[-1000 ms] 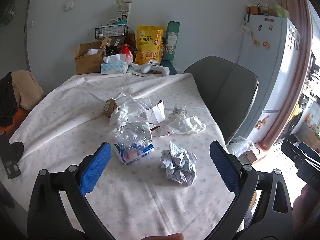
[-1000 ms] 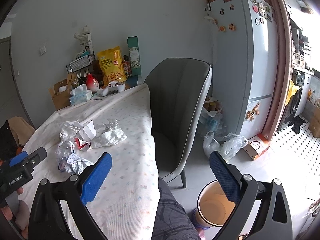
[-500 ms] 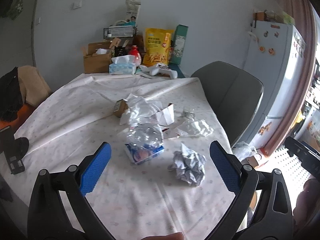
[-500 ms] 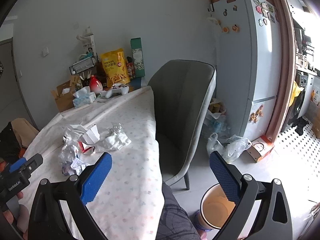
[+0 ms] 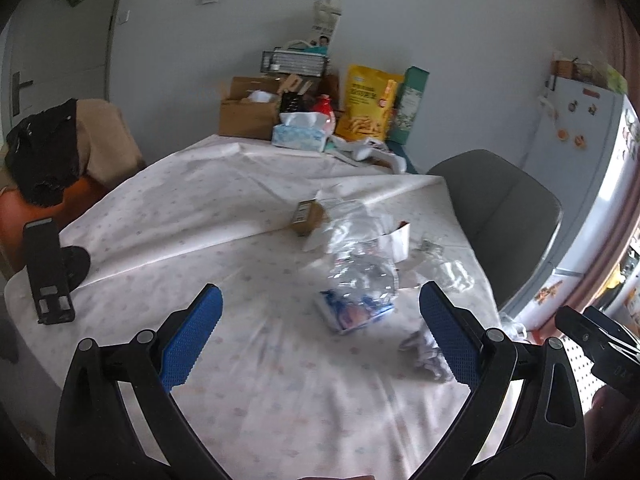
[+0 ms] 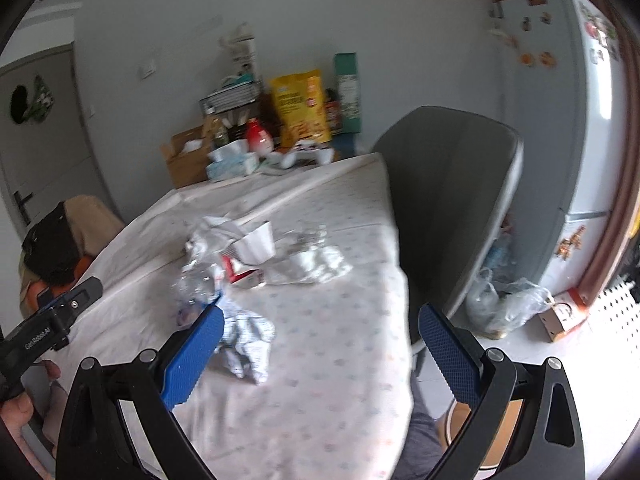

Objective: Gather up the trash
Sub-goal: 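Close the right tool on the crumpled printed paper ball and lift it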

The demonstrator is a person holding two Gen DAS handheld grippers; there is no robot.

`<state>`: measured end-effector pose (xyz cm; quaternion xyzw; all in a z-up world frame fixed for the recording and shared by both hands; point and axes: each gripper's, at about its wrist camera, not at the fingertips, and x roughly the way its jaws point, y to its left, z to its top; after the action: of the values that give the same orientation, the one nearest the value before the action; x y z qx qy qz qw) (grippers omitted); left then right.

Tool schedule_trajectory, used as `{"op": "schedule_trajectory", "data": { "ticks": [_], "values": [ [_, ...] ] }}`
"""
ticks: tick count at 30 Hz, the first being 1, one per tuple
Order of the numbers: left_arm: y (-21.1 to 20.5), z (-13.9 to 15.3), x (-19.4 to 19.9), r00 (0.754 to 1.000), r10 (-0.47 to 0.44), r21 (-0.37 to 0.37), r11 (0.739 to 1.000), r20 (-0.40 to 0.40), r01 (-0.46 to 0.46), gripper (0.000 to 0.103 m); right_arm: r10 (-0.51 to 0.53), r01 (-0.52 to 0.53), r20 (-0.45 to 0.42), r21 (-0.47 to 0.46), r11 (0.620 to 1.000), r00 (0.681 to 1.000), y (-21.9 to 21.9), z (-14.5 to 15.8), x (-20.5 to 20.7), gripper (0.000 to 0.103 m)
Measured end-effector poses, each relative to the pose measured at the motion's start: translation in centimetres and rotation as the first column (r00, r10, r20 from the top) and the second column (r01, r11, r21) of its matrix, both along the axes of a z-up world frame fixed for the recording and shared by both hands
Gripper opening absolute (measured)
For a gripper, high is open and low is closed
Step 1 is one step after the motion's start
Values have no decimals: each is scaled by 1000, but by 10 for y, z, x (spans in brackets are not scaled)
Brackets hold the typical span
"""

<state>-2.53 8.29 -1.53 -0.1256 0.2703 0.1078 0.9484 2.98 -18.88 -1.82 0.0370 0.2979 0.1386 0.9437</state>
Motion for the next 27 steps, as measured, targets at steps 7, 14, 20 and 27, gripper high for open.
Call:
{"op": "schedule_trajectory", "data": {
  "ticks": [7,14,20,27],
  "values": [
    [24,-16,1,998,44,-7,999,-39,-44,98,94,-94,-48,-7,996,994,41,-17,15,89],
    [43,-34,2,993,87,-17,996,-75,-88,98,181,-184,-114,-15,983,977,75,-47,25,89],
    [49,-44,7,992,92,-22,995,-90,-95,98,221,-229,-181,-23,973,958,91,-74,38,61],
    [41,-52,25,992,41,-35,998,-120,-46,97,271,-276,-232,10,961,934,90,-84,46,24]
  ]
}}
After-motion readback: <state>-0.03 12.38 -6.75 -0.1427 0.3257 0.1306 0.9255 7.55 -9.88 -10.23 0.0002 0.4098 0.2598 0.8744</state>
